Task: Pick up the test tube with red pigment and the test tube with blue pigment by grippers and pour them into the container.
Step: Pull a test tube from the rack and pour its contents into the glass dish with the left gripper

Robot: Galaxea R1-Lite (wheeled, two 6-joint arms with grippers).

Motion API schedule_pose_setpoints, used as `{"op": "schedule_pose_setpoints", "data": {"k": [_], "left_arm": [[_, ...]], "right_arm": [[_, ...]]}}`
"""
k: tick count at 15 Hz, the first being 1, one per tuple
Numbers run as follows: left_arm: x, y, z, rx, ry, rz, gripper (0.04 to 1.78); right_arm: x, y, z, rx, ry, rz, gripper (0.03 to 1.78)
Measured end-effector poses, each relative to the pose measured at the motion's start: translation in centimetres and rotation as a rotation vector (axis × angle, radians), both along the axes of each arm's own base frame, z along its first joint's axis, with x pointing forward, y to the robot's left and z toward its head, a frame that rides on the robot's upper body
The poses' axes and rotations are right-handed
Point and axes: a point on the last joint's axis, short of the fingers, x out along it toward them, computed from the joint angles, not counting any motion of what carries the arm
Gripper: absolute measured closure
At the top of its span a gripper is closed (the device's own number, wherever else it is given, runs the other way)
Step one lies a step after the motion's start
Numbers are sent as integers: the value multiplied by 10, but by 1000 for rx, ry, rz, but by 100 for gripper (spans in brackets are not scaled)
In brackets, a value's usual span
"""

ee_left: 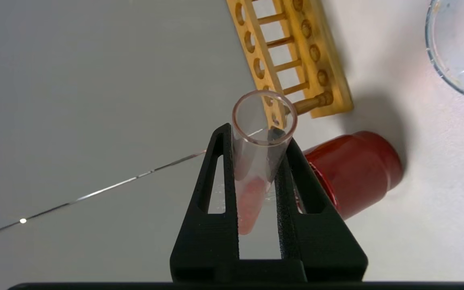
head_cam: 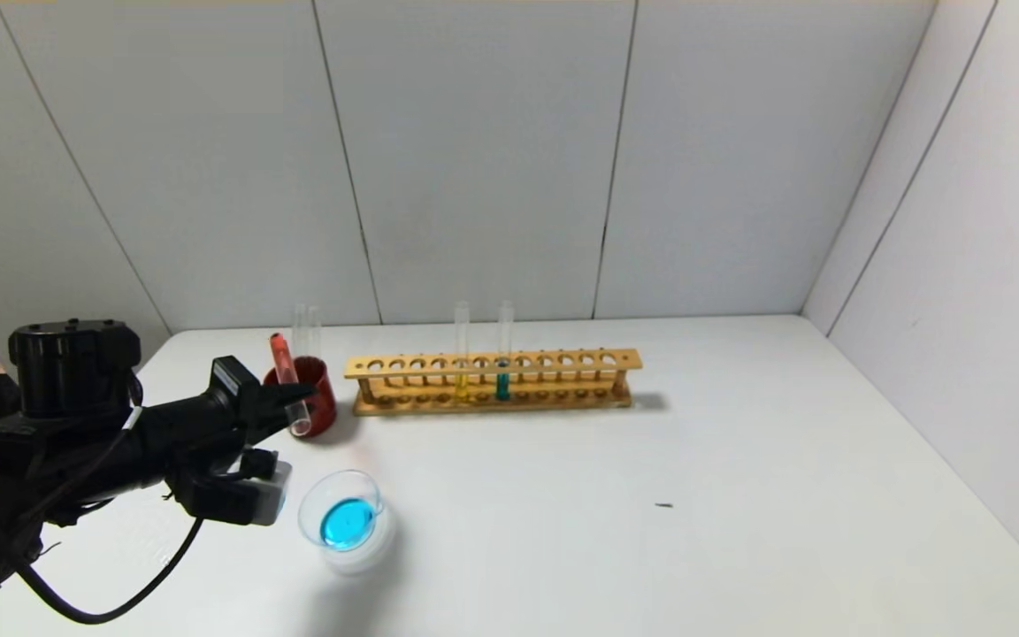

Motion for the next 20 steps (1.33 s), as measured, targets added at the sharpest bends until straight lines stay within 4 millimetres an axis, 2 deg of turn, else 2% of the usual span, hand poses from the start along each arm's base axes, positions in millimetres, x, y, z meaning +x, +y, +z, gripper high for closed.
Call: {"op": "schedule_pose_setpoints", "data": {"k": [6, 20], "left_arm": [[5, -3, -7, 27, 6, -22, 151], [30, -9, -13, 85, -32, -52, 151]], "right_arm": [[0, 0, 0, 0, 0, 0, 6], [0, 0, 0, 0, 0, 0, 6]]}}
